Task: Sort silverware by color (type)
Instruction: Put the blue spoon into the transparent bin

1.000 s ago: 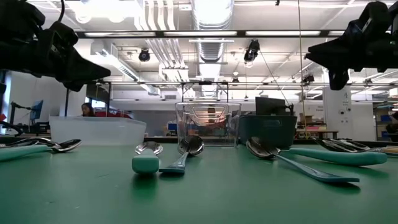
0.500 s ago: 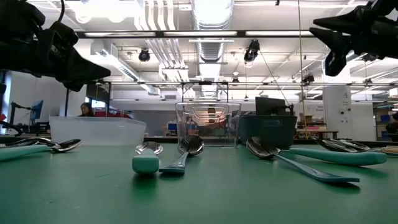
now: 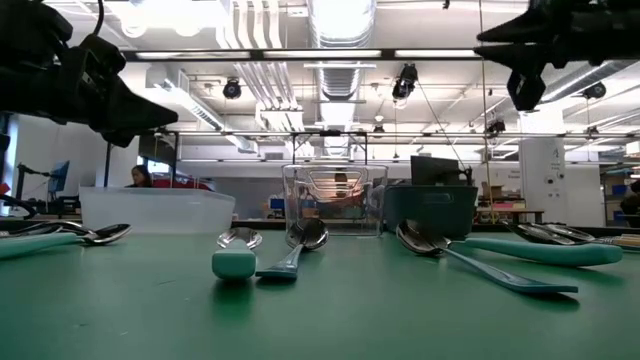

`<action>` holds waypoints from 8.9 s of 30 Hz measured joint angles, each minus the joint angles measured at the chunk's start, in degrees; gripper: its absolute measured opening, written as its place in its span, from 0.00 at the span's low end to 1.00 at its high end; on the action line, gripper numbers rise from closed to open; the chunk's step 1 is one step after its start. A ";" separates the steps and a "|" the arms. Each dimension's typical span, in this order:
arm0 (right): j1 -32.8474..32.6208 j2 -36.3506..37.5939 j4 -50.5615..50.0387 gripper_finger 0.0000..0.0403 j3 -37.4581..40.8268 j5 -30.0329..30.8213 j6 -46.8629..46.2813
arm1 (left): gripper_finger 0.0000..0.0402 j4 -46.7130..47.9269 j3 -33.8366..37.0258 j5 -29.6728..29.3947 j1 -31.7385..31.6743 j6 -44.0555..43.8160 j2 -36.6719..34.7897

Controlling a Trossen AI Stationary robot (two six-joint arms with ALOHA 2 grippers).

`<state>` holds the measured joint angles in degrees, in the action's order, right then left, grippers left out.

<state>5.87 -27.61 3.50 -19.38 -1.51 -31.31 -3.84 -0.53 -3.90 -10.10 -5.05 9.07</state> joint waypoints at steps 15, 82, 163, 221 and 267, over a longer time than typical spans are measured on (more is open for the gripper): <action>0.00 -19.04 -37.00 0.17 -26.54 -0.01 -8.61 | 0.00 0.02 0.01 -0.04 0.00 16.36 0.05; -19.03 -59.20 -55.36 0.17 -39.81 -16.25 -21.93 | 0.00 -10.57 -31.61 -3.15 0.10 18.11 32.99; -23.53 -54.84 -41.56 0.03 -31.42 8.75 -13.82 | 0.00 -12.06 -31.70 -3.19 0.12 19.12 33.45; 6.52 -75.28 -3.86 0.03 -75.26 26.55 29.10 | 0.00 -13.05 -26.32 -3.02 0.16 15.00 17.30; 16.15 -85.04 -30.67 0.03 -77.83 17.82 -0.65 | 0.00 -15.15 -26.32 -3.06 0.15 16.36 19.46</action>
<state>22.02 -112.65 -27.17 -97.21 16.31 -31.97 -18.98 -26.85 -6.96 -9.94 11.31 28.53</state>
